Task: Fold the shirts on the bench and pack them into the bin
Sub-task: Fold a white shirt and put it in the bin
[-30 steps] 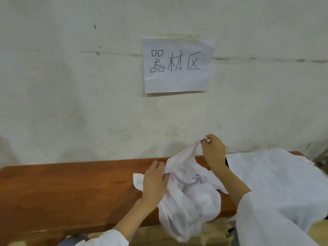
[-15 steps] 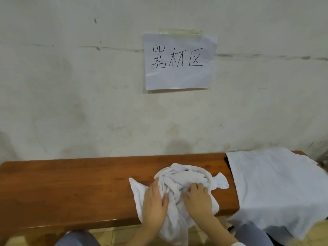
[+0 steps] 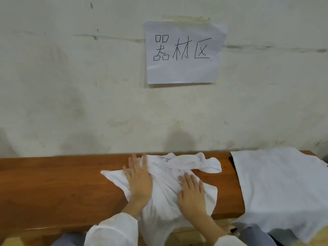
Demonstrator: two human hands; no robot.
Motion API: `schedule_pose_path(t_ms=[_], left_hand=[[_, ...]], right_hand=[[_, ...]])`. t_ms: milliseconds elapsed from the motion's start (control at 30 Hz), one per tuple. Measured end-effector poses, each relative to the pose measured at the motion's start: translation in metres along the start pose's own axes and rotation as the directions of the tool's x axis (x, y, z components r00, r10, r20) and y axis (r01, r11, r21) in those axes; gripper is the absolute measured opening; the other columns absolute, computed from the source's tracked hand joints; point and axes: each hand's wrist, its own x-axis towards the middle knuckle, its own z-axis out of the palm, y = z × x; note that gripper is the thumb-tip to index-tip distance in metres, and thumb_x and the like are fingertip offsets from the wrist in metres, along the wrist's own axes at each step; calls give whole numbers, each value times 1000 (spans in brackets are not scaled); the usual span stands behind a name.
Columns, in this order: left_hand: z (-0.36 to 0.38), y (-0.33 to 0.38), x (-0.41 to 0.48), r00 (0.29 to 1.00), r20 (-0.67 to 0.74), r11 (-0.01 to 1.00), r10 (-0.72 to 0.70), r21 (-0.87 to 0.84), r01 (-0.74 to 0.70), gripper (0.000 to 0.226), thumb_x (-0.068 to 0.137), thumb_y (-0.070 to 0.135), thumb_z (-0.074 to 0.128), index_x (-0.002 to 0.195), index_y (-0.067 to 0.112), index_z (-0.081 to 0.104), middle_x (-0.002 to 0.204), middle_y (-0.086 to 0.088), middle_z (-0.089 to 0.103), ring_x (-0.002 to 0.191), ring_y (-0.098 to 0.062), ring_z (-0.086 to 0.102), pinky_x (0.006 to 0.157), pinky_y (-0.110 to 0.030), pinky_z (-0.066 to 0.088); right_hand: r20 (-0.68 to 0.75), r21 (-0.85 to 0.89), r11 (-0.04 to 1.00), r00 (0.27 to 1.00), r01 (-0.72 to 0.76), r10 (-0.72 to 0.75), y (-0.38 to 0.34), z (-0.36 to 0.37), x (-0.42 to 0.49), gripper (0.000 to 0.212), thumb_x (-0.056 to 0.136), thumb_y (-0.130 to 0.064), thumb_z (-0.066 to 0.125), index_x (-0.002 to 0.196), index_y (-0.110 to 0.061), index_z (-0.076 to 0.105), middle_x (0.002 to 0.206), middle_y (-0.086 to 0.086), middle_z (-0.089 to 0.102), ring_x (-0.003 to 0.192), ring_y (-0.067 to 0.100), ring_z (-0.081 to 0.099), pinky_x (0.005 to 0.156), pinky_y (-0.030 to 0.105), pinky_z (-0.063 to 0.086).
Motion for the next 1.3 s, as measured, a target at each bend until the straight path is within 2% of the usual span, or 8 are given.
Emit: schedule_pose_path(t_ms=[133,300,500,667,867,967,1133,1300], left_hand=[[0,11,-21,860,138,869,491,-141,-474,33,97,15,37,121,12,59,123,-8,61,117,-26,55,117,-24,6],[2,9,-13,841,375,898,390,46,-437,51,91,26,29,139,22,47,146,3,43,137,-14,36,119,-44,0],[15,8,21,823,497,910,275,141,-389,56,78,36,32,121,20,66,126,0,63,119,-17,58,111,-52,9],[23,18,49,895,408,908,178,282,-309,62,94,40,6,152,19,12,160,0,11,147,-16,7,115,-51,-11],[20,23,40,932,340,906,126,343,-248,55,102,30,19,152,12,7,160,-7,8,147,-23,3,116,-50,-13],[15,19,20,929,247,918,274,222,-329,44,86,24,56,126,6,59,132,-13,57,125,-28,51,119,-39,-8],[-5,18,-31,903,189,922,387,-43,-386,51,74,16,40,120,15,61,124,-4,61,122,-20,43,117,-35,10],[-31,-3,-40,976,215,991,36,-132,-7,70,71,19,65,136,16,39,146,-10,36,134,-28,34,115,-38,26]], right_hand=[[-106,116,989,989,-91,104,11,2,-8,30,81,-27,46,104,-18,62,106,5,65,101,27,63,93,44,49],[-77,99,991,992,-94,102,8,-2,18,51,100,-24,33,149,-21,20,157,4,17,147,23,9,114,39,-11],[-104,120,990,991,-68,81,0,16,73,83,79,-56,-2,150,-16,14,158,8,11,145,29,17,117,32,-13],[34,71,997,999,-19,17,7,6,114,94,64,-57,-19,152,-26,-4,159,4,-11,146,23,-12,110,34,-23],[-54,72,995,996,68,-64,8,-2,103,54,84,-33,33,122,-9,63,130,12,59,126,28,51,114,33,6],[-76,178,981,995,80,-67,3,-2,67,51,82,-29,34,113,-8,69,121,7,65,111,22,64,109,27,32],[37,156,984,996,-87,82,17,5,13,89,76,-56,-12,152,-17,14,160,1,10,147,15,8,114,26,-4],[27,32,976,976,-216,216,25,1,-12,86,78,-62,-23,151,-17,-11,159,5,-14,147,22,-11,114,33,-11]])
